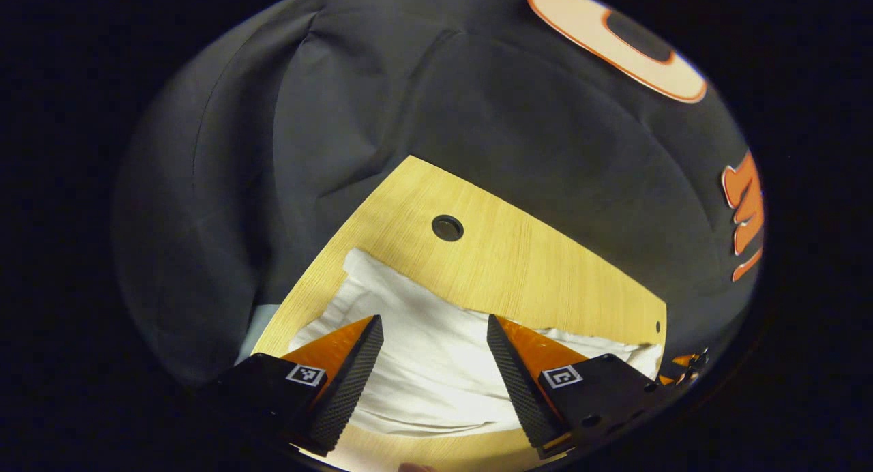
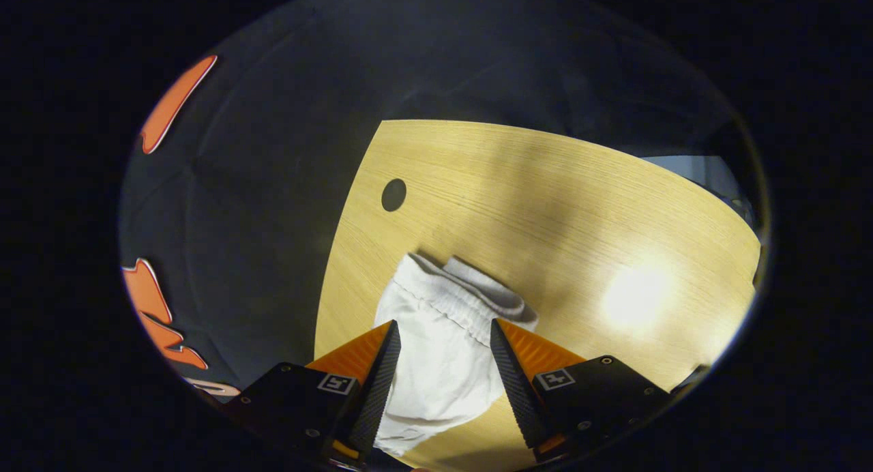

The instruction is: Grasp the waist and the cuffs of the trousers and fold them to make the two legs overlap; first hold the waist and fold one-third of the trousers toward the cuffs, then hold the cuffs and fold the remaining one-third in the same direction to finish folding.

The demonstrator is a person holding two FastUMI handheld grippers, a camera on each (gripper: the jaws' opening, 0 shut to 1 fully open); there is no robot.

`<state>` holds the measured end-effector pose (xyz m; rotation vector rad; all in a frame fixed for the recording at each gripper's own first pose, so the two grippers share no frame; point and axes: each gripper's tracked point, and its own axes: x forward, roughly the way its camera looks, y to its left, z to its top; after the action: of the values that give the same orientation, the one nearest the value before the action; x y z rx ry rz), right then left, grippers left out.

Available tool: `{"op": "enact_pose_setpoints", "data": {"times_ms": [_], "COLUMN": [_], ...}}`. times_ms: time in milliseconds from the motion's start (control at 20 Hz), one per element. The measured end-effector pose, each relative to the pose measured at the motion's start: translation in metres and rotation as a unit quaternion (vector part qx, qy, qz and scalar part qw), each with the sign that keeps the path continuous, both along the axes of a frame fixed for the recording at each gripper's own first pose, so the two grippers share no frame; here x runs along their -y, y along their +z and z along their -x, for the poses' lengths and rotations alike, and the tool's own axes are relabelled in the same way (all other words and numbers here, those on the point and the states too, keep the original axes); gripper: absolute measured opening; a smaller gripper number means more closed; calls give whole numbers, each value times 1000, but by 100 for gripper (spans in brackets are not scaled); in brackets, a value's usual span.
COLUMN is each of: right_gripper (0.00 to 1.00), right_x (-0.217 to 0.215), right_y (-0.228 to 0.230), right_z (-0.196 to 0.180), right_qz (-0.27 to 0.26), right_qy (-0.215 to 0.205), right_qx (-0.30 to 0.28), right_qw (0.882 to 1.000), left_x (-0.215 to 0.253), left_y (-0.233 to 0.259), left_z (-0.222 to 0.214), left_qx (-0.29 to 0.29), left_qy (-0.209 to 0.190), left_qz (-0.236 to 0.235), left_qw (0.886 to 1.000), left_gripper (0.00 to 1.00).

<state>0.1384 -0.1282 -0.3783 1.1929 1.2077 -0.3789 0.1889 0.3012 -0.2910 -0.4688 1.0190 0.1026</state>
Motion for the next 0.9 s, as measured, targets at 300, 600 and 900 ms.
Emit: {"op": "enact_pose_setpoints", "data": {"times_ms": [300, 600, 900], "right_gripper": [80, 81, 78], "right_x": [-16, -16, -15], "right_y": [-30, -56, -75], "right_z": [32, 18, 12], "right_qz": [-6, -4, 0], "right_qy": [19, -6, -24], "right_qx": [-45, -61, -74], "right_qw": [999, 998, 997], "left_x": [30, 59, 80], "left_y": [25, 37, 56], "left_z": [29, 64, 96], "left_qx": [1, 1, 4], "left_qy": [-27, -37, -29], "left_qz": [-17, -21, -22], "left_qw": [999, 999, 999], "left_gripper": [99, 99, 100]}}
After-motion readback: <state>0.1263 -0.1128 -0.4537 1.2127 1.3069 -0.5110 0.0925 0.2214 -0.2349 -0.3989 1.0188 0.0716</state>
